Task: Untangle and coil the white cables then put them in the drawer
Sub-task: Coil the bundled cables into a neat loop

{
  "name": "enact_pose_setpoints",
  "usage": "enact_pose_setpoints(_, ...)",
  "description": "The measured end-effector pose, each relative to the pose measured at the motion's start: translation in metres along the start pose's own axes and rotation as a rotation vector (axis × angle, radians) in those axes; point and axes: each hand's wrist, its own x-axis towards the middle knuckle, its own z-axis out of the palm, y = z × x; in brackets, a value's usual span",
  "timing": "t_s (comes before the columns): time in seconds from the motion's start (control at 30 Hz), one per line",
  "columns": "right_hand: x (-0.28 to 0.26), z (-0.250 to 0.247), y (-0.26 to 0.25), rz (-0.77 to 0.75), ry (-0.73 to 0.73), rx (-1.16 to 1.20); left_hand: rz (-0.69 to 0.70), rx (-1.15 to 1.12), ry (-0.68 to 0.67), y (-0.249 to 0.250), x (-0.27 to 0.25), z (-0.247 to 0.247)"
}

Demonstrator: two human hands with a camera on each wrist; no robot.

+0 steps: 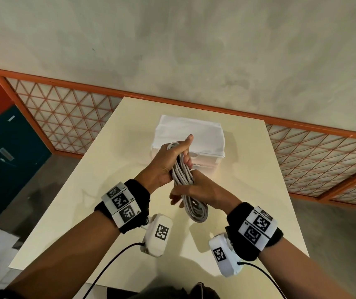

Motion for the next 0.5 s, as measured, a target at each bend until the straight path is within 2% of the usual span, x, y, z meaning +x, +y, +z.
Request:
enact_pose_setpoints(0.1, -0.003, 0.000, 0.000, -0.008, -0.041, 0.088, -0.044, -0.045, -0.064, 0.004, -0.001, -0.001)
enact_pose_setpoints(0.2, -0.002, 0.003, -0.001, -0.005, 0.024, 0.087, -0.017, 0.001, -0.010, 0.004, -0.001, 0.000)
enact_pose_setpoints(0.37, 0.001, 0.012, -0.002, -0.005, 0.106, -0.048, 0.010, 0.005, 0.109, 0.000, 0.000, 0.003)
enact_pose_setpoints(0.5, 0.006, 0.014, -0.002, -0.060, 0.157, -0.198, -0.015, -0.076, 0.108, 0.000, 0.002, 0.001)
